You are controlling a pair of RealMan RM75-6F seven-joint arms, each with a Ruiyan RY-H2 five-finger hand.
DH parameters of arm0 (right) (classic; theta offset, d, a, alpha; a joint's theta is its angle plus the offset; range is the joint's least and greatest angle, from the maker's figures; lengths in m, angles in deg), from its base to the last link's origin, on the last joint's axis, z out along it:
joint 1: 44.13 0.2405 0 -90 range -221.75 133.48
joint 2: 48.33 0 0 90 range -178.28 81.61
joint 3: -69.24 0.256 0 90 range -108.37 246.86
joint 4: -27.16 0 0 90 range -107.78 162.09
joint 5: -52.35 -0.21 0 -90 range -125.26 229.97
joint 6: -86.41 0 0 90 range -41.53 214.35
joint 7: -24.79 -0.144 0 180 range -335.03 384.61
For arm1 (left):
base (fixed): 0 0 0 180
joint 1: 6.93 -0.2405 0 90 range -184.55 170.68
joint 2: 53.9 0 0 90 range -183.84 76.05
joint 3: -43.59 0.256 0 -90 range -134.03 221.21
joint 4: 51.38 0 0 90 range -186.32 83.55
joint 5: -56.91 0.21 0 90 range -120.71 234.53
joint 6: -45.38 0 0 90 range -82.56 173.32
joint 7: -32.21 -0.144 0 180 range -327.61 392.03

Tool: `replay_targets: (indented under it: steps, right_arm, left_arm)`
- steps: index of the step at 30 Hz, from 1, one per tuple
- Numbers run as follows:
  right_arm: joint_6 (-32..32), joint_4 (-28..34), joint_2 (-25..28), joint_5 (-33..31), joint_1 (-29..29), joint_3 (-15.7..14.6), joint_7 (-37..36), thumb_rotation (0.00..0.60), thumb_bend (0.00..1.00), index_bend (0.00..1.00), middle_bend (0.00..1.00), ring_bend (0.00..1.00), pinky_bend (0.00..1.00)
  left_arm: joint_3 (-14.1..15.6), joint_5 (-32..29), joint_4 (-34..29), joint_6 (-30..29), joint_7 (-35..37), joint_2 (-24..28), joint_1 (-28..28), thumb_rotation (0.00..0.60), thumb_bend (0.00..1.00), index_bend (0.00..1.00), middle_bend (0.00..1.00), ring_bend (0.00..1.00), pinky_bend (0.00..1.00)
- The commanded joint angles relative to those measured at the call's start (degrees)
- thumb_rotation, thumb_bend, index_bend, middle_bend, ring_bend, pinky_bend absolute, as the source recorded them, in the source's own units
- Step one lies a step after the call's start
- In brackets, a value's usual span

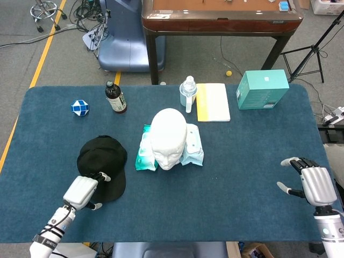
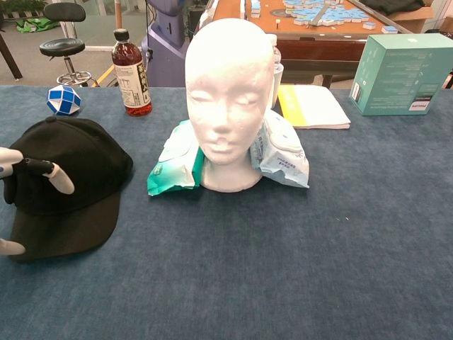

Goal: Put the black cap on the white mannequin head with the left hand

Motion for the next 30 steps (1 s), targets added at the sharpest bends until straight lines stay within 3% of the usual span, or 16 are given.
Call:
replay_targets:
  steps: [1, 6, 12, 20, 30]
  right_arm:
    - [0.1, -0.01, -0.06, -0.01, 0.04, -0.02, 0.16, 0.6, 0.1, 0.4, 0.43, 0.36, 0.43]
    - [0.49, 0.01, -0.15, -0.04, 0.2, -0.11, 0.62, 0.6, 0.1, 0.4, 0.43, 0.36, 0.43]
    - [0.52, 0.04, -0.14, -0.21, 0.2, -0.04, 0.64, 0.6, 0.1, 0.4, 0.43, 0.36, 0.43]
    - [0.18, 0.1, 0.0, 0.11, 0.08, -0.14, 0.18, 0.6, 0.1, 0.4, 0.43, 0.36, 0.43]
    - [-0.46, 0.04, 0.48, 0.22, -0.22, -0.04, -1.58, 0.6, 0.1, 0.4, 0.43, 0.36, 0.43]
  left_arm:
    - [-0.62, -2.13, 1.84, -0.98, -2.52, -0.57, 0.49, 0.6, 0.04, 0.26, 0.2, 0.2, 0.38]
    - [-1.25, -4.21, 4.09, -3.21, -5.58, -1.35, 0.63, 0.6, 0.04, 0.26, 0.17, 0.13, 0.34]
    - [-0.22, -4.49, 2.8, -5.11, -6.55, -0.4, -0.02, 0.6, 0.04, 0.26, 0.16, 0.12, 0.33]
    - [1.86, 2.19, 5.06, -13.85, -8.47, -5.08, -3.13, 0.6, 0.04, 0.35, 0.34, 0.34, 0.46]
    - [0.01, -3.51, 8.96, -13.77, -11.69, -11.38, -3.21, 0.6, 0.04, 0.46, 0.47, 0.39, 0.45]
